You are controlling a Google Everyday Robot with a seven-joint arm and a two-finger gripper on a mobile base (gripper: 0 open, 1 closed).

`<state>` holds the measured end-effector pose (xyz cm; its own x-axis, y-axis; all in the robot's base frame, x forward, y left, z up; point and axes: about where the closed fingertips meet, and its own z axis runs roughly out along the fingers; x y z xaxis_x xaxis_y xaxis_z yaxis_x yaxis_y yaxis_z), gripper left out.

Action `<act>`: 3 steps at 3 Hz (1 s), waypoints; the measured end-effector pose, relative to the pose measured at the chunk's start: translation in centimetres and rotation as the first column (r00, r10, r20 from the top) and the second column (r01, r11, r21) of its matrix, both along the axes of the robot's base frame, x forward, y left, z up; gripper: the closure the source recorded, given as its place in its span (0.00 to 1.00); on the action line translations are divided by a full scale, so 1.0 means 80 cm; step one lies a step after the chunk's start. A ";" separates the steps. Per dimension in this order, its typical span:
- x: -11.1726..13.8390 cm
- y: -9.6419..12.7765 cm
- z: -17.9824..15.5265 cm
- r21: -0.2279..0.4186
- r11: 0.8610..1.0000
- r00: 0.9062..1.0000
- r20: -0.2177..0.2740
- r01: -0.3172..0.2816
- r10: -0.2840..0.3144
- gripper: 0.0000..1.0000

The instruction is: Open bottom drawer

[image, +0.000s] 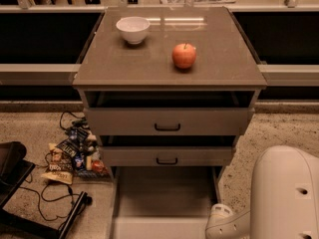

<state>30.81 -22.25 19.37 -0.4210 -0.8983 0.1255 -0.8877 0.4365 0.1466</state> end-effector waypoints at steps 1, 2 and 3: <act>0.000 0.000 0.000 0.000 1.000 1.000 0.000 0.000 0.000 0.51; 0.000 0.000 0.000 0.000 1.000 1.000 0.000 0.000 0.000 0.28; 0.000 0.000 0.000 0.000 1.000 1.000 0.000 0.000 0.000 0.05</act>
Offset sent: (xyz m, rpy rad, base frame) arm 0.0000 0.0000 0.0000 0.0000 0.0000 0.0000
